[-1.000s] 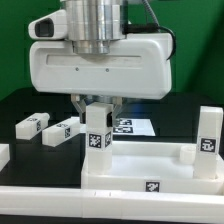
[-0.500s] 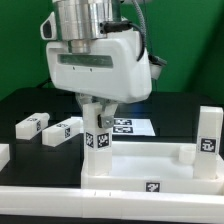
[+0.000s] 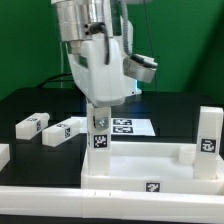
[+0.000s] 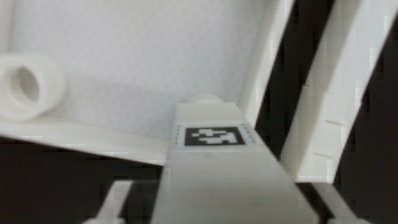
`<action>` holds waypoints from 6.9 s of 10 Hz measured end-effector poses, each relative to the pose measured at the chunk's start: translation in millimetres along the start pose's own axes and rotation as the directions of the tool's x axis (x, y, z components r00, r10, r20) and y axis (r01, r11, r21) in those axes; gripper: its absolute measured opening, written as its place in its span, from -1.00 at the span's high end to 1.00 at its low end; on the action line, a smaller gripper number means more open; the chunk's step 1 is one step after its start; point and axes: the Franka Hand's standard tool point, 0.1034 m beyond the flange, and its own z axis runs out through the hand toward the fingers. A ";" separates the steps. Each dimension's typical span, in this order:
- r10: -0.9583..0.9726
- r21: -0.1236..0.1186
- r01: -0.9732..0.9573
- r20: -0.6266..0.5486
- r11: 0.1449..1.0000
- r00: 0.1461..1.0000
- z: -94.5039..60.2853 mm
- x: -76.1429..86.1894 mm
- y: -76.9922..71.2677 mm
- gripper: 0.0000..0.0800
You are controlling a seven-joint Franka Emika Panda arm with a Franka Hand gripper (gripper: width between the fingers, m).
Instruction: Assemble desk
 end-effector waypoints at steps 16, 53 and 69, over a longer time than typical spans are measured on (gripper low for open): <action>-0.816 -0.104 0.809 -0.048 0.578 0.576 -0.9 -4.7 -5.9 -0.62; -0.546 -0.078 0.541 -0.062 0.837 0.836 -13.7 -14.2 22.8 -0.62; 0.341 -0.011 -0.342 -0.036 0.940 0.939 26.6 -60.7 66.7 -0.62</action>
Offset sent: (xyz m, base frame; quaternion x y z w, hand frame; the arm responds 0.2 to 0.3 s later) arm 0.0000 0.0000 0.0000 0.0000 0.0000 -0.0650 0.9979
